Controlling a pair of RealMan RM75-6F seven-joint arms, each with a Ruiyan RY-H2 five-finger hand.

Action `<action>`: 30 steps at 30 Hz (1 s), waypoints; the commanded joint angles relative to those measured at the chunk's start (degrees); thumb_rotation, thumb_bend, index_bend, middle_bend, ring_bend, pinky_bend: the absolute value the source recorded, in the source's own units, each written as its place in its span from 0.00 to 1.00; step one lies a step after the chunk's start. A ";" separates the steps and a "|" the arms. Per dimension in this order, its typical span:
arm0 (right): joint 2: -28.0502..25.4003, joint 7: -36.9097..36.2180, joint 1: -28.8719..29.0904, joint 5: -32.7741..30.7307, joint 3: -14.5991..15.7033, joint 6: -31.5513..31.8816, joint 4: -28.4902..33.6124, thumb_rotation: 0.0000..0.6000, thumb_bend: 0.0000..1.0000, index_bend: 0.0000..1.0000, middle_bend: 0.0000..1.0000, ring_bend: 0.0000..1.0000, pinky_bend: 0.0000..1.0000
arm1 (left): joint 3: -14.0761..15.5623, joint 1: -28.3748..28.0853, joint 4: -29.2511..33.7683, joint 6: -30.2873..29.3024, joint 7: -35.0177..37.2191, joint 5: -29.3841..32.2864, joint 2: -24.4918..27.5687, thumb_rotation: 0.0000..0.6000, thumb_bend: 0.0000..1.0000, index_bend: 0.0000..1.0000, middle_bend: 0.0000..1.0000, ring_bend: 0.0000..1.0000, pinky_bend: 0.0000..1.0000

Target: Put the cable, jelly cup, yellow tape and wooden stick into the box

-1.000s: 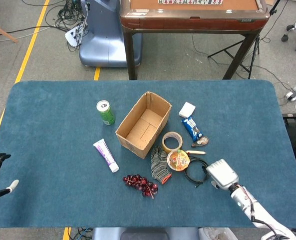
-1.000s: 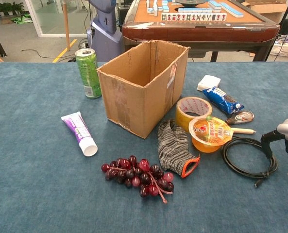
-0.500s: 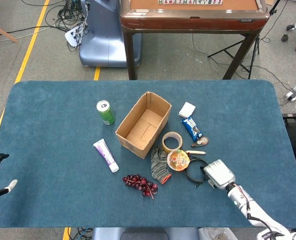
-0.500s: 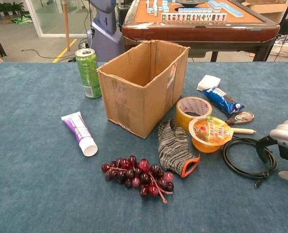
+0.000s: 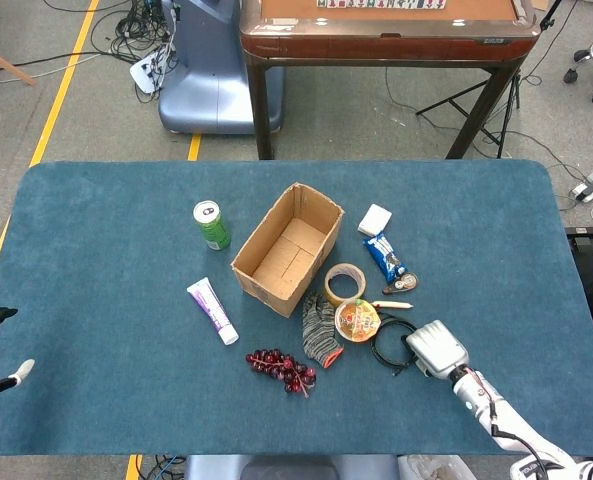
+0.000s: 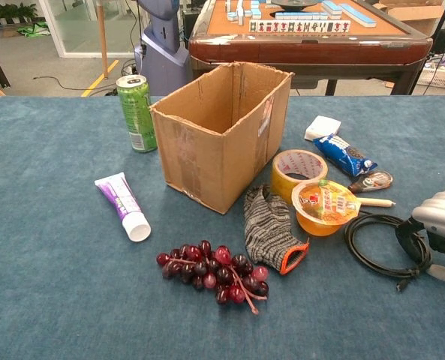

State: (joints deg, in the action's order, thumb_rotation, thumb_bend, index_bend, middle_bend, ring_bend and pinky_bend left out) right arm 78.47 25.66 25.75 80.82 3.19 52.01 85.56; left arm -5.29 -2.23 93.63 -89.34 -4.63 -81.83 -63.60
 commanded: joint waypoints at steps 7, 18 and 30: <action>0.35 0.04 0.21 -0.44 0.00 0.49 -0.10 1.00 0.43 0.64 1.00 1.00 1.00 | -0.07 0.11 0.09 -0.16 0.25 0.03 0.20 1.00 0.13 0.24 0.24 0.30 0.50; -3.26 1.21 -0.52 3.75 -0.26 6.68 6.08 1.00 0.45 0.72 1.00 1.00 1.00 | -0.04 0.16 0.24 -0.25 0.30 -0.13 0.27 1.00 0.13 0.24 0.24 0.30 0.50; -8.98 6.03 -1.42 8.65 -1.57 13.70 16.86 1.00 0.45 0.74 1.00 1.00 1.00 | -0.14 0.13 0.31 0.04 0.27 0.26 0.34 1.00 0.13 0.24 0.25 0.30 0.50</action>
State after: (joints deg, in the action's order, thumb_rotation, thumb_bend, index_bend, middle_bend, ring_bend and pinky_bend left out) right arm 70.54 30.81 24.58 88.61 1.92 64.68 101.05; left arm -5.42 -2.10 93.93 -89.30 -4.35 -81.56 -63.26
